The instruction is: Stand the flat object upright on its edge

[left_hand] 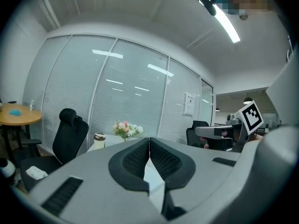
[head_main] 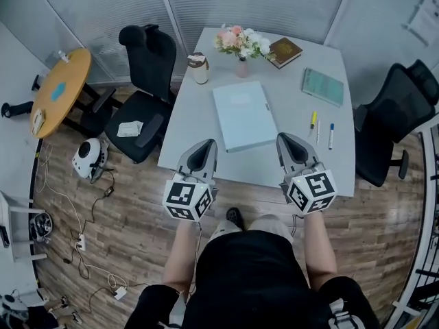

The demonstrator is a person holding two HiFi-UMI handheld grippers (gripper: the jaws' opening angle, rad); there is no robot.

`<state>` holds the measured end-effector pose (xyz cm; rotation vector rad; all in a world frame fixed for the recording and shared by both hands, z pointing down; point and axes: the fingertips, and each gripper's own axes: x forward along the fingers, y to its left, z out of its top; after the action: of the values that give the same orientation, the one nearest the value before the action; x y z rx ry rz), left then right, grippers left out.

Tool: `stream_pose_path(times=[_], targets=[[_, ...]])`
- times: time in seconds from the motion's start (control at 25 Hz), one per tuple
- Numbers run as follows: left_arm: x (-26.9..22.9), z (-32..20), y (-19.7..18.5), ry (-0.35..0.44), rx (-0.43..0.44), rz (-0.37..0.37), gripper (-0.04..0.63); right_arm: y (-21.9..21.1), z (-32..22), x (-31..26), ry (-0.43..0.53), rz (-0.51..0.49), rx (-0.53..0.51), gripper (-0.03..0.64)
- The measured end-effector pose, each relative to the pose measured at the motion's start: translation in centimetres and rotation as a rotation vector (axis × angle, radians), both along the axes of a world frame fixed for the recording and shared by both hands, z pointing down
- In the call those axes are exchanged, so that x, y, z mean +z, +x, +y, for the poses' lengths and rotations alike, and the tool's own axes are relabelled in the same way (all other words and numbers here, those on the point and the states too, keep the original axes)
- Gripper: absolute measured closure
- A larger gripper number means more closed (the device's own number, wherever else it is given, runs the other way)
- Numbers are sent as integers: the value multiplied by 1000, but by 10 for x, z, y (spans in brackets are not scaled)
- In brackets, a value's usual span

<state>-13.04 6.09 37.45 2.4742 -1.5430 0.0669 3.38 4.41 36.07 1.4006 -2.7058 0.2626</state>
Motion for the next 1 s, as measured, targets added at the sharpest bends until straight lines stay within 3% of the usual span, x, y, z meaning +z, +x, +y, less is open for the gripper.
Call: stream_pose_path(times=[0.48, 1.0], targets=[[18, -20, 2, -45, 42, 14, 571, -3, -15, 10, -32, 12, 29, 600], [23, -89, -1, -72, -6, -7, 571, -4, -103, 21, -48, -7, -14, 600]])
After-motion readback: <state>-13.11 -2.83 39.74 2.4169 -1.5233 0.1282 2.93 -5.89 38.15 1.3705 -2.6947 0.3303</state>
